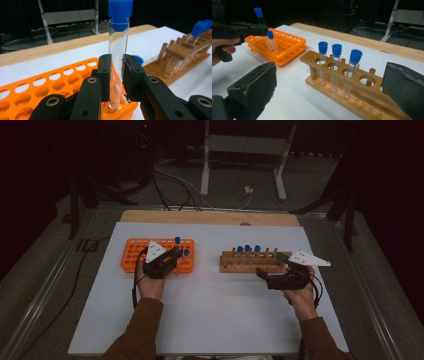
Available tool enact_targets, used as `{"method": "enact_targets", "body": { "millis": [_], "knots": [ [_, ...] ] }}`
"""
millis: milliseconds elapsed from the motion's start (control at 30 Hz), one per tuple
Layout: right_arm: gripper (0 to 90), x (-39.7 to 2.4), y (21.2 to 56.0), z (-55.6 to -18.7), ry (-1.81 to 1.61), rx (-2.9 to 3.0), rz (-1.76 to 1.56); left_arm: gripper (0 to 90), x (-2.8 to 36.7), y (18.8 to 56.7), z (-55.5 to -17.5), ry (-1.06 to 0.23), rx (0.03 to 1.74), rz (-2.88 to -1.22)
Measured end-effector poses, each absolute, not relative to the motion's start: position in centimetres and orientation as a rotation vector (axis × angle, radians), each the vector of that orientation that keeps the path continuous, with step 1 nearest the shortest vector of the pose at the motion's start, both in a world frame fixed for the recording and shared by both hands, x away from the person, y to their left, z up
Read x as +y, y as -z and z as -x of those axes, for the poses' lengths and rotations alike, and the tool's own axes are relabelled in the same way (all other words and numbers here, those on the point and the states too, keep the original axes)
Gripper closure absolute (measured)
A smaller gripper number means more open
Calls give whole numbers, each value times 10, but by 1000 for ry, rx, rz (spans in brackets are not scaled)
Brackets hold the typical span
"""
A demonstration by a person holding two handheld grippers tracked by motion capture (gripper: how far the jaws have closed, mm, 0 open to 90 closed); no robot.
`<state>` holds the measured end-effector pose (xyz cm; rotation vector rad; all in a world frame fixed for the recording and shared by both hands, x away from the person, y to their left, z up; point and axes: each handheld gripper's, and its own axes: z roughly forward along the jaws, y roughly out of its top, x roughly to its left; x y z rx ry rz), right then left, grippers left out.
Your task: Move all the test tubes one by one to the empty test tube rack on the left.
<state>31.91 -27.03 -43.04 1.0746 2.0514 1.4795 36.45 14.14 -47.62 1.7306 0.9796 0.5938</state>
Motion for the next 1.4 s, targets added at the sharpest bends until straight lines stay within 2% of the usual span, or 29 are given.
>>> {"method": "enact_targets", "body": {
  "millis": [567,1400],
  "knots": [
    [0,-273,434,-319,-1480,2057,-1085,780,133,502,-368,-593,1031,-1900],
    [0,-271,437,-321,-1461,2066,-1087,764,135,501,-364,-551,1056,-1886]
  ]
}}
